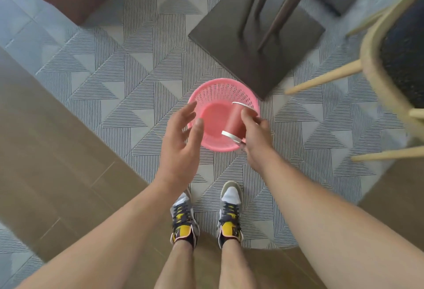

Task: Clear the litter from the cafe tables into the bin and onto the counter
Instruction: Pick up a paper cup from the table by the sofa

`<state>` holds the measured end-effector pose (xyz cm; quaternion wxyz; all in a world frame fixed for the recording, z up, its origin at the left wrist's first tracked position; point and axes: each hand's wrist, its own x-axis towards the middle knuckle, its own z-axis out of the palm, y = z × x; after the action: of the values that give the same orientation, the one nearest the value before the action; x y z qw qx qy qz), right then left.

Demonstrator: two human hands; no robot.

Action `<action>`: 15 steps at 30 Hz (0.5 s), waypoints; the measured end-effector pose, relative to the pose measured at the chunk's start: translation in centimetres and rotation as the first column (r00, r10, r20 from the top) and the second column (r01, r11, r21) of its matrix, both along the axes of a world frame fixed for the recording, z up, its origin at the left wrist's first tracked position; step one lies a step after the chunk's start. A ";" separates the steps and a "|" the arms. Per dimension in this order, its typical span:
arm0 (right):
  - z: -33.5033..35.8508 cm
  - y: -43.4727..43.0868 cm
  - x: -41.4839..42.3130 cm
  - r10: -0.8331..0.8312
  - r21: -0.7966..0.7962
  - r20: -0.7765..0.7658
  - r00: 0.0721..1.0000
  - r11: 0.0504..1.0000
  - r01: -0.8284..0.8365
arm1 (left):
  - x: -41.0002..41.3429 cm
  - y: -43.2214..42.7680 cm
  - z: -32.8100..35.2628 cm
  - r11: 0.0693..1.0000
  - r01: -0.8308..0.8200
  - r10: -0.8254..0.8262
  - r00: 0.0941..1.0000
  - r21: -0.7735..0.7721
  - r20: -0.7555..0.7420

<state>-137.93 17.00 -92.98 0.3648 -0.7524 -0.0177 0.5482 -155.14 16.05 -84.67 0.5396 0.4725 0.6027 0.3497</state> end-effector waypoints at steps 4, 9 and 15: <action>-1.2 0.3 -0.4 -0.035 0.031 0.029 0.999 0.999 0.035 | -0.1 -0.6 -1.3 1.000 -0.030 0.030 1.000 -0.001 0.001; 1.1 -0.9 -0.5 -0.064 0.038 0.043 0.997 0.997 0.062 | -0.6 -0.7 -0.1 0.999 -0.041 0.041 0.999 0.008 -0.020; 8.6 -0.6 -0.4 -0.031 0.215 0.069 0.997 0.977 0.015 | -0.7 0.4 4.7 0.994 -0.100 0.100 0.995 0.036 -0.006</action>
<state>-138.34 16.39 -84.38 0.4491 -0.7283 -0.0811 0.5113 -155.89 16.42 -79.99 0.5104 0.4528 0.6213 0.3851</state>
